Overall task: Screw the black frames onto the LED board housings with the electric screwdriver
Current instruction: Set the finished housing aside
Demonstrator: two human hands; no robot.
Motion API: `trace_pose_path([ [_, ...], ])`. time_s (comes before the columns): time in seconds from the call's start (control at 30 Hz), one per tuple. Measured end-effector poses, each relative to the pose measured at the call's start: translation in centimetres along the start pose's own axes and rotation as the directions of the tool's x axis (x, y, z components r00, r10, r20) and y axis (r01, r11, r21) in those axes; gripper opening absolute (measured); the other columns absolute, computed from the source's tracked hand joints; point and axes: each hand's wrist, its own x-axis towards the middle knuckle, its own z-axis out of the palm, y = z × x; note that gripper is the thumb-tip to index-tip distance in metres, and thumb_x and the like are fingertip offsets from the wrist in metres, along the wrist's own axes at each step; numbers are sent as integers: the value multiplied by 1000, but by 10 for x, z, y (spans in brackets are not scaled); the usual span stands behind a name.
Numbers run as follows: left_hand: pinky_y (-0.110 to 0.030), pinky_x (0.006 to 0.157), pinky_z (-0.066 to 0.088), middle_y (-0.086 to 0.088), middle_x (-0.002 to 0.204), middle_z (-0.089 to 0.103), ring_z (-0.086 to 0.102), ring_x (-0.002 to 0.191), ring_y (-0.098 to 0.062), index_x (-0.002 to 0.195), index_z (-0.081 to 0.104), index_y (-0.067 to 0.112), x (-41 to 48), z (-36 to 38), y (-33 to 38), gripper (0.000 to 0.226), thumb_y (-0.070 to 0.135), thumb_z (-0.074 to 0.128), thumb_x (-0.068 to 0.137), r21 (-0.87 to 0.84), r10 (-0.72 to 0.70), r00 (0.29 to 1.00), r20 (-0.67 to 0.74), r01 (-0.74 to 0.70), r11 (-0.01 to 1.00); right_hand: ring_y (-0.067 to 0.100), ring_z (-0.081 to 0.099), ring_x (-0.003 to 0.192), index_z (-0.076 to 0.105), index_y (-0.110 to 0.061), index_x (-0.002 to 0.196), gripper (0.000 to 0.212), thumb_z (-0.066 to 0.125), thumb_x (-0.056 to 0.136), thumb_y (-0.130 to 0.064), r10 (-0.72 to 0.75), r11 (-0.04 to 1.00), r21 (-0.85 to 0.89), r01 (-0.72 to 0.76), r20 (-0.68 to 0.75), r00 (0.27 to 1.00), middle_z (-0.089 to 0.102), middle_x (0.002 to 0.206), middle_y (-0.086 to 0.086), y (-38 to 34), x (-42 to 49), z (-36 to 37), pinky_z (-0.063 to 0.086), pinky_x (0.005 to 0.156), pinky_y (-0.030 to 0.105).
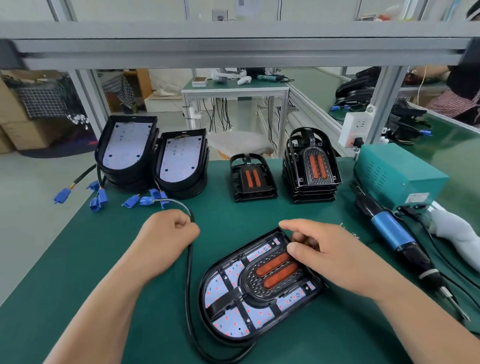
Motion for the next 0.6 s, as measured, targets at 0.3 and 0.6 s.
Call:
trace_pose_path([
  [0.3,-28,57,33,10,60,34,30,59,-9,75,61,20,-18,18,17,20,24,70,93,-72,230,950,211,-220,973,-1,62,118,54,-44,150,48,66,103,-40,-26,992,122,29,-24,999,63,125,-27,-11,2,27,48,99,21],
  [0.6,-33,62,34,4,68,47,42,64,-11,81,67,14,-24,19,25,63,77,68,75,-126,205,894,398,-168,978,1,63,120,57,-43,145,46,69,103,-30,-87,975,195,110,-122,989,68,120,-24,-17,8,41,45,102,16],
])
